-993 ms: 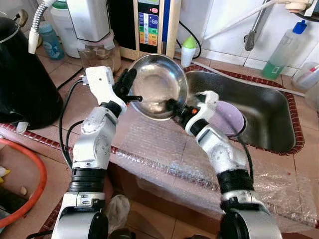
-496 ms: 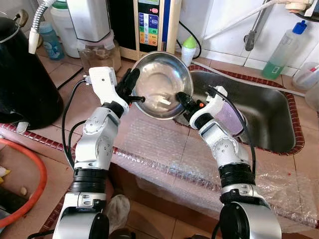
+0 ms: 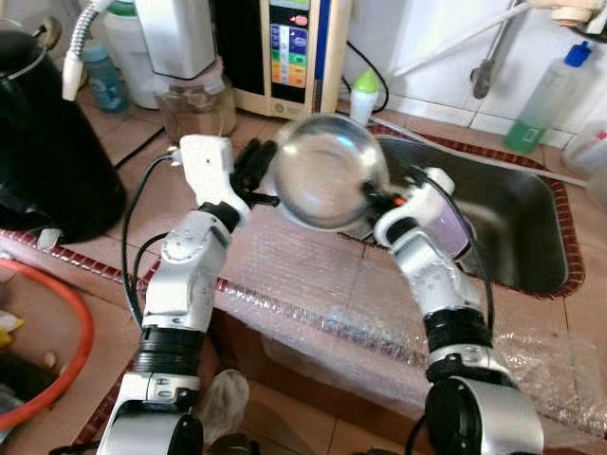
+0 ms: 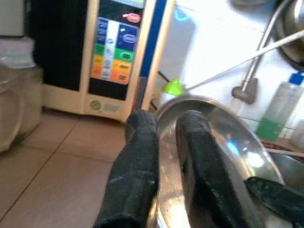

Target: Kitchen organization

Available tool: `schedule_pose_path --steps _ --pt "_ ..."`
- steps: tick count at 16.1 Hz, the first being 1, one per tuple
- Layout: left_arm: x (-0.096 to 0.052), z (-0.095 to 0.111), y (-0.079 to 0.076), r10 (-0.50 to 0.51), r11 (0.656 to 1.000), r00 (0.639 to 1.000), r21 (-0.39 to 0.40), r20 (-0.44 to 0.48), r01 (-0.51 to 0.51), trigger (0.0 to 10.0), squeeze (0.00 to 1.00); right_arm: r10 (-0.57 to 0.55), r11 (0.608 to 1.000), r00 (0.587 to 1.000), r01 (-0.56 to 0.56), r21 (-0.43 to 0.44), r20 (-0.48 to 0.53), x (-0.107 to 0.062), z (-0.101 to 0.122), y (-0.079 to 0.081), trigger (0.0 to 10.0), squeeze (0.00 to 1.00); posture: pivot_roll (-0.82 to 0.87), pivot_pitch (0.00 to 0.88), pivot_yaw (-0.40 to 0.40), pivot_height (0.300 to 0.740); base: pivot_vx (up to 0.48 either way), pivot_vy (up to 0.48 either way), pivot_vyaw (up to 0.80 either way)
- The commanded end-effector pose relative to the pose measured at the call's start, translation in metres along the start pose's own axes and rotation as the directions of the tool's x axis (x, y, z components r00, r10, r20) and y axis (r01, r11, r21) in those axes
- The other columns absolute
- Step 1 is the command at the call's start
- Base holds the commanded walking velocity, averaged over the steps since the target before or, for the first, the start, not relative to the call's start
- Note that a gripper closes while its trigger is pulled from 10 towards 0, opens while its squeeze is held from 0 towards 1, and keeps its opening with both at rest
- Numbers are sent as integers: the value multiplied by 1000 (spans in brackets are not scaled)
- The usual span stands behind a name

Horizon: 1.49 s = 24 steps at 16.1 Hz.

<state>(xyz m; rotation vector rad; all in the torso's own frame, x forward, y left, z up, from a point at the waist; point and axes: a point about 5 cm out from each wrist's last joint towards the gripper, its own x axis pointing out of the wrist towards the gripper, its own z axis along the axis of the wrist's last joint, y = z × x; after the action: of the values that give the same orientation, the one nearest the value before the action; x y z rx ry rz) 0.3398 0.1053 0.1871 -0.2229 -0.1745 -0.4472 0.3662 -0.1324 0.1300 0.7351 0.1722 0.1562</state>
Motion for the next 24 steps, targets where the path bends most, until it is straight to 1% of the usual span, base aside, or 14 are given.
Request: schedule_pose_path --steps 1,4,5,8,9,10,12,14,16,17,18,19,21,24 --pt "1 2 -4 -22 999 1000 26 8 21 10000 1000 -18 1000 999 18 1 44 3 10 3 0 0 65 0 21 740 0 0 0" --pt "-2 -1 -6 -47 997 999 63 -13 48 10000 1000 -83 995 993 87 -41 89 4 14 -2 0 0 65 0 25 740 0 0 0" --pt "-9 -8 -5 -46 994 998 95 -48 50 10000 1000 -198 973 965 215 -86 172 1 25 -16 0 0 63 0 27 740 0 0 0" --pt "-30 -28 -7 -61 991 990 110 -130 76 10000 1000 -325 927 907 362 -102 268 -6 42 -38 0 0 65 0 30 740 0 0 0" --pt "-41 -39 -9 -66 991 984 101 -166 84 10000 1000 -428 867 854 481 -133 296 -13 47 -56 0 0 66 0 28 740 0 0 0" --pt "-43 -41 -10 -63 992 983 95 -172 81 10000 1000 -481 831 823 538 -141 302 -17 47 -65 0 0 67 0 27 740 0 0 0" --pt "-48 -48 -12 -47 992 979 103 -197 69 10000 1000 -633 709 719 687 -156 287 -27 43 -89 0 0 74 0 22 740 0 0 0" --pt "-50 -53 -16 -72 989 970 109 -231 100 10000 1000 -680 661 684 728 -183 265 -31 37 -99 510 0 80 0 21 740 0 0 0" --pt "-52 -56 -18 -104 979 959 143 -263 145 10000 1000 -683 658 686 727 -196 251 -31 30 -100 1098 0 81 0 22 740 0 0 0" --pt "-52 -57 -19 -116 974 953 157 -279 165 10000 1000 -683 671 695 719 -184 227 -31 24 -101 1843 0 81 0 23 740 0 0 0" --pt "-52 -57 -20 -124 970 951 167 -284 176 10000 1000 -672 689 710 704 -174 212 -31 20 -101 7059 353 80 0 26 740 0 0 0" --pt "-51 -57 -22 -135 963 946 184 -296 195 10000 1000 -675 689 711 703 -177 197 -31 16 -101 10000 1000 77 0 30 740 0 0 0" --pt "-48 -58 -26 -159 945 937 226 -311 236 10000 1000 -685 686 709 705 -179 169 -33 9 -104 10000 1000 74 0 32 740 0 0 0" --pt "-43 -53 -23 -136 950 946 233 -296 210 10000 1000 -680 699 720 694 -175 140 -33 3 -105 10000 1000 72 0 37 740 0 0 0"
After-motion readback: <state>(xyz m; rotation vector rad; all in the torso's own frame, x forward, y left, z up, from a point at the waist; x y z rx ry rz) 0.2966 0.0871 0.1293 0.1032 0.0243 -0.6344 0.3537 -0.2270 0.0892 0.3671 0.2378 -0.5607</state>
